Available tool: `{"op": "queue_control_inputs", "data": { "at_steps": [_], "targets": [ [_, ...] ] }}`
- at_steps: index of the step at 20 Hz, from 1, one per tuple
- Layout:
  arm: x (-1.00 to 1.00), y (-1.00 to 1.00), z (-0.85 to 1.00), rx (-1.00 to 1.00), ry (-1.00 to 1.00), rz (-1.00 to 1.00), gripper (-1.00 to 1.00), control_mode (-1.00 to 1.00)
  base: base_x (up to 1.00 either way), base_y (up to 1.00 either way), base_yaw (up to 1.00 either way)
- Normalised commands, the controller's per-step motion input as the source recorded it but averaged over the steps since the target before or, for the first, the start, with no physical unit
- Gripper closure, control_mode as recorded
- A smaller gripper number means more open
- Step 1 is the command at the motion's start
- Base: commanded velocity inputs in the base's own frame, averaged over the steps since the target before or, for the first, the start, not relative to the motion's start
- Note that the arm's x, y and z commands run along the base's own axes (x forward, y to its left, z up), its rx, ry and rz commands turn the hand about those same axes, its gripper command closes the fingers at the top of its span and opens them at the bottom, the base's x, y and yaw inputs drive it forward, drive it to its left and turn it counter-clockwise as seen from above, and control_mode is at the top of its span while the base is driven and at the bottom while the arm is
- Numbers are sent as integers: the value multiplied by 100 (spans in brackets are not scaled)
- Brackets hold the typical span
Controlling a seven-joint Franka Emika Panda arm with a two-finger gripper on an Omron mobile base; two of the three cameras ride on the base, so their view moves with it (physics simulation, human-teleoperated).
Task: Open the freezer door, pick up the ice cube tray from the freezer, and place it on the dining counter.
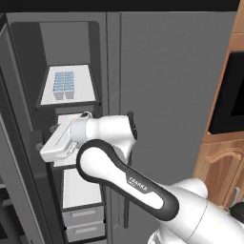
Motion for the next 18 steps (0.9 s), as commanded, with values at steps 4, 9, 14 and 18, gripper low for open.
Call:
{"op": "queue_control_inputs", "data": {
  "at_steps": [4, 9, 14, 18],
  "targets": [
    [0, 21, 0, 0, -14, 5, -100, -100, 0, 0, 0],
    [4, 19, 0, 0, -2, 7, -100, -100, 0, 0, 0],
    [3, 44, 0, 0, 0, 9, -100, -100, 0, 0, 0],
    [0, 53, 0, 0, 0, 7, -100, -100, 0, 0, 0]
  ]
}}
